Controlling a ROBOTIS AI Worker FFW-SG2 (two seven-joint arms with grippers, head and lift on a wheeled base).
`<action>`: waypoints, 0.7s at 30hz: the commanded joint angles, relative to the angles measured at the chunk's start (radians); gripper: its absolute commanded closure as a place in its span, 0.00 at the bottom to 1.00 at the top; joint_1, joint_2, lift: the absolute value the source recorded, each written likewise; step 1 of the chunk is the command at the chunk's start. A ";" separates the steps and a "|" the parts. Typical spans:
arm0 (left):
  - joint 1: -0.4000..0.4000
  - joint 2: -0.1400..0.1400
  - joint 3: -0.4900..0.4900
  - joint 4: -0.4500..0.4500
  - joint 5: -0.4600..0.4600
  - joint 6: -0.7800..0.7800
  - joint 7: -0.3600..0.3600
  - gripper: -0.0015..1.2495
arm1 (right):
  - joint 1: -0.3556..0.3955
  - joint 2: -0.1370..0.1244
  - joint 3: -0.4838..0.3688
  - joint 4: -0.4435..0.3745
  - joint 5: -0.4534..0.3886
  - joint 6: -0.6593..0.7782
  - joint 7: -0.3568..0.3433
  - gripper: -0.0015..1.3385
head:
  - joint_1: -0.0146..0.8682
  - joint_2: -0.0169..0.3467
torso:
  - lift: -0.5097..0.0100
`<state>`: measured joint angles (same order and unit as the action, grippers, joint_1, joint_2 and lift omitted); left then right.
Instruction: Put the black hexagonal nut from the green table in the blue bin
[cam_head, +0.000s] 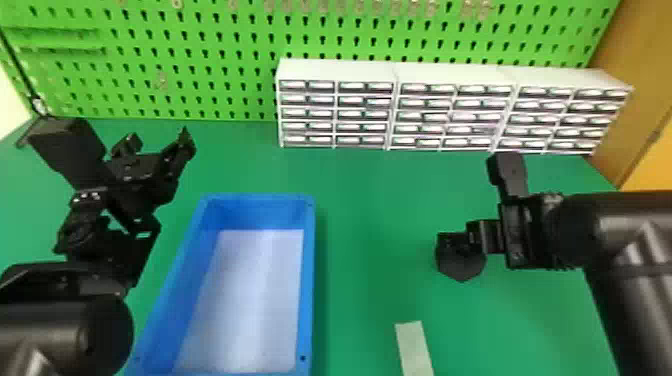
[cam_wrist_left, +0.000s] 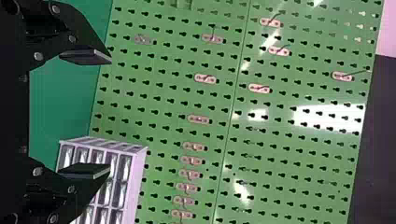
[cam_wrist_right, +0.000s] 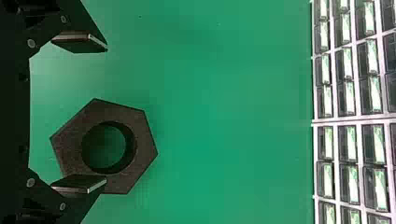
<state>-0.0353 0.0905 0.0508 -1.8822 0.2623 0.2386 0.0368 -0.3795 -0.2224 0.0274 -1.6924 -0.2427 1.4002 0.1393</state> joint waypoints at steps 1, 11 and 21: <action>0.000 0.000 0.000 0.000 0.000 0.001 0.000 0.35 | -0.013 0.001 0.014 0.034 0.000 -0.023 0.000 0.22 | 0.80 0.07 | 0.79; 0.000 0.000 0.000 0.000 0.000 0.001 0.000 0.35 | -0.035 0.005 0.042 0.106 0.000 -0.078 0.017 0.21 | 0.80 0.07 | 0.79; 0.000 0.000 0.000 0.000 0.000 0.002 0.000 0.35 | -0.045 0.014 0.051 0.172 0.020 -0.130 0.042 0.21 | 0.80 0.07 | 0.79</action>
<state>-0.0353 0.0905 0.0506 -1.8822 0.2623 0.2396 0.0368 -0.4214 -0.2140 0.0764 -1.5402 -0.2367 1.2840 0.1740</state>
